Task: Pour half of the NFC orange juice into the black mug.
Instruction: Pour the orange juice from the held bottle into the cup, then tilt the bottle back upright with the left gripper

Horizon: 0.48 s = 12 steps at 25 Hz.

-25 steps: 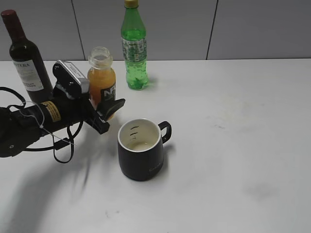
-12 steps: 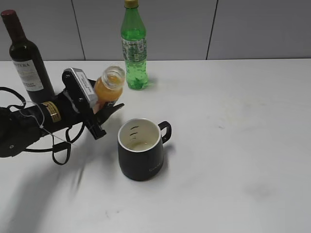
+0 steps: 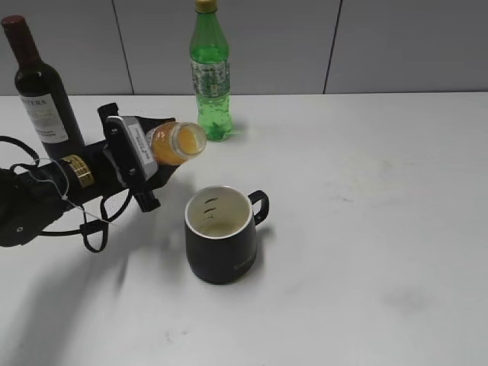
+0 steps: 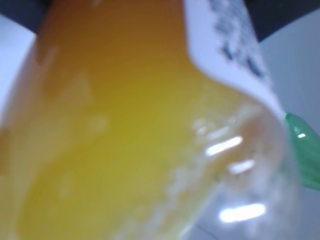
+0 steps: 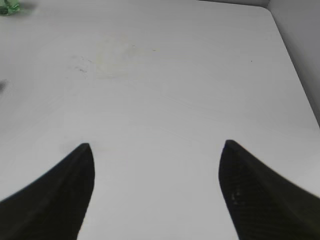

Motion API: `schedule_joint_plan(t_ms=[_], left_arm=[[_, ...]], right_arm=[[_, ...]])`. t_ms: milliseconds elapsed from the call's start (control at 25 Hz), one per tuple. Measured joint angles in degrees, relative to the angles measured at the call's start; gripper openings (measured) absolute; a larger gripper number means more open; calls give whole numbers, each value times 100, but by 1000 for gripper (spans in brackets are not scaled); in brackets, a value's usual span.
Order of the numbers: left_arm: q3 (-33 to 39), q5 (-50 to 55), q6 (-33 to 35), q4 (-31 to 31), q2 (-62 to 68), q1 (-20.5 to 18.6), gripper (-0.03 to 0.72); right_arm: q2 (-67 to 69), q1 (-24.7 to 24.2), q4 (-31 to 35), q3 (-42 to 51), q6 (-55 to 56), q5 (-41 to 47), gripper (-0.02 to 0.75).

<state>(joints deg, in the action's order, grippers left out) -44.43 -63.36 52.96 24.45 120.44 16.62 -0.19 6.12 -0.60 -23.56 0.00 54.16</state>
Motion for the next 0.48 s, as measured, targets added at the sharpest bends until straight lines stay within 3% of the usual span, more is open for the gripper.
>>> schedule_joint_plan(t_ms=[480], left_arm=[[0,-340,931,-25,0,0,468]], right_arm=[[0,0,3,0,0,0,588]])
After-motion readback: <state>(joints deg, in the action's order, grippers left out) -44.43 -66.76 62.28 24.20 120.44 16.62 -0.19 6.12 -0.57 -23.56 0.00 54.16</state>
